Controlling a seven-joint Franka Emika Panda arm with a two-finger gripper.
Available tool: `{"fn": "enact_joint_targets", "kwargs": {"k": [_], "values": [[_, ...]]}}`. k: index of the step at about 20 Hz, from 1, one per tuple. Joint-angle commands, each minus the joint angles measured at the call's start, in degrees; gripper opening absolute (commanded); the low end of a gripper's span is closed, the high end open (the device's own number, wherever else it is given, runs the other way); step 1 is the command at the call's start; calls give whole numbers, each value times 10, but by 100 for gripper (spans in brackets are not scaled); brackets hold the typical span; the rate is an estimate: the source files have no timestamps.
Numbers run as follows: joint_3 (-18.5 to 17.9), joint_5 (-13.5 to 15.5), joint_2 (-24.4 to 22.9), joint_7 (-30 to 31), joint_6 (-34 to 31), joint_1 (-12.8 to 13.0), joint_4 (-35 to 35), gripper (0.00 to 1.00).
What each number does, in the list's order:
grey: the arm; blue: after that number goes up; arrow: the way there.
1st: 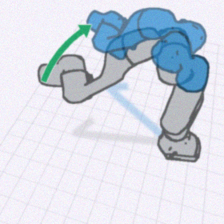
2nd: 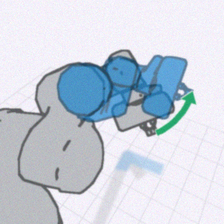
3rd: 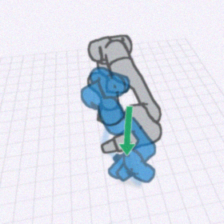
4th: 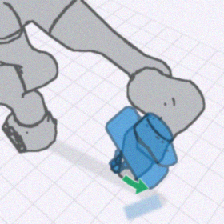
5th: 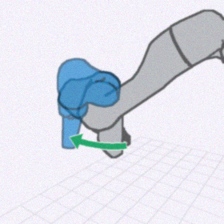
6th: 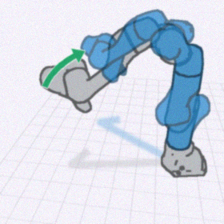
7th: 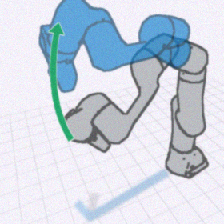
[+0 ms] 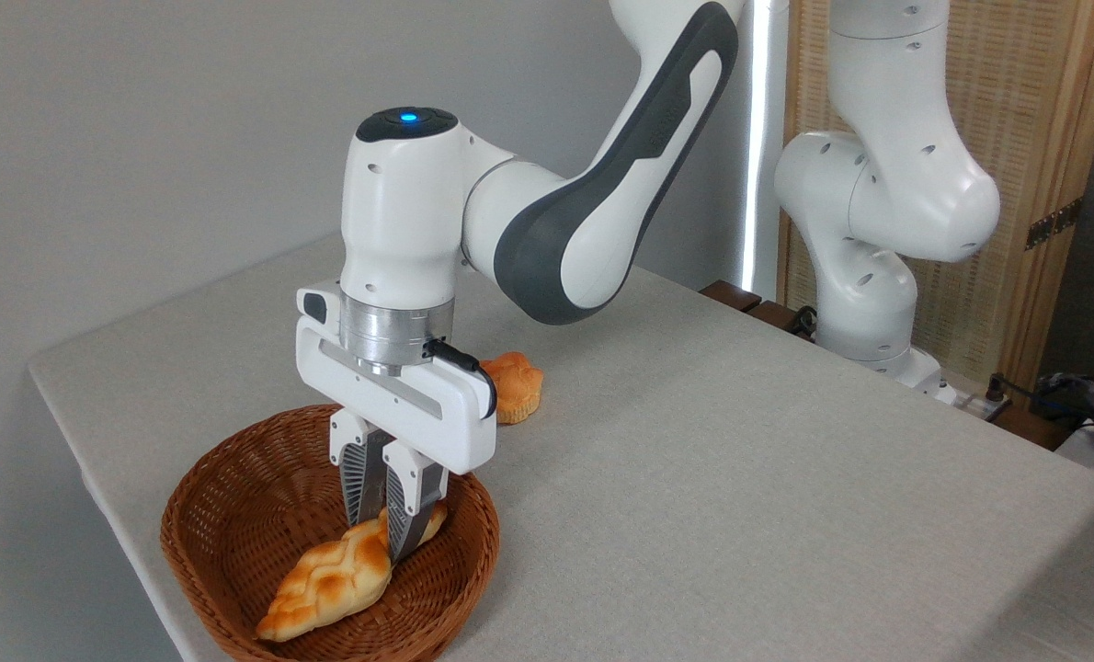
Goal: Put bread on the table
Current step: 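Lift the braided bread out of the basket toward the round bun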
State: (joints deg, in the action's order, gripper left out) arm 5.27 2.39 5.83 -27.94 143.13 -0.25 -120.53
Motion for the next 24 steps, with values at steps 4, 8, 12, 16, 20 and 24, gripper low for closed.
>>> {"fn": "enact_joint_targets", "kwargs": {"k": [4,8,12,16,20,24], "values": [[12,28,-6,5,-9,0,1,29],[12,28,-6,6,-9,0,2,29],[11,29,-7,5,-90,0,56,29],[11,29,-8,5,-176,0,107,29],[13,28,-20,4,-227,0,124,28],[26,30,-61,-10,-276,-2,123,28]]}}
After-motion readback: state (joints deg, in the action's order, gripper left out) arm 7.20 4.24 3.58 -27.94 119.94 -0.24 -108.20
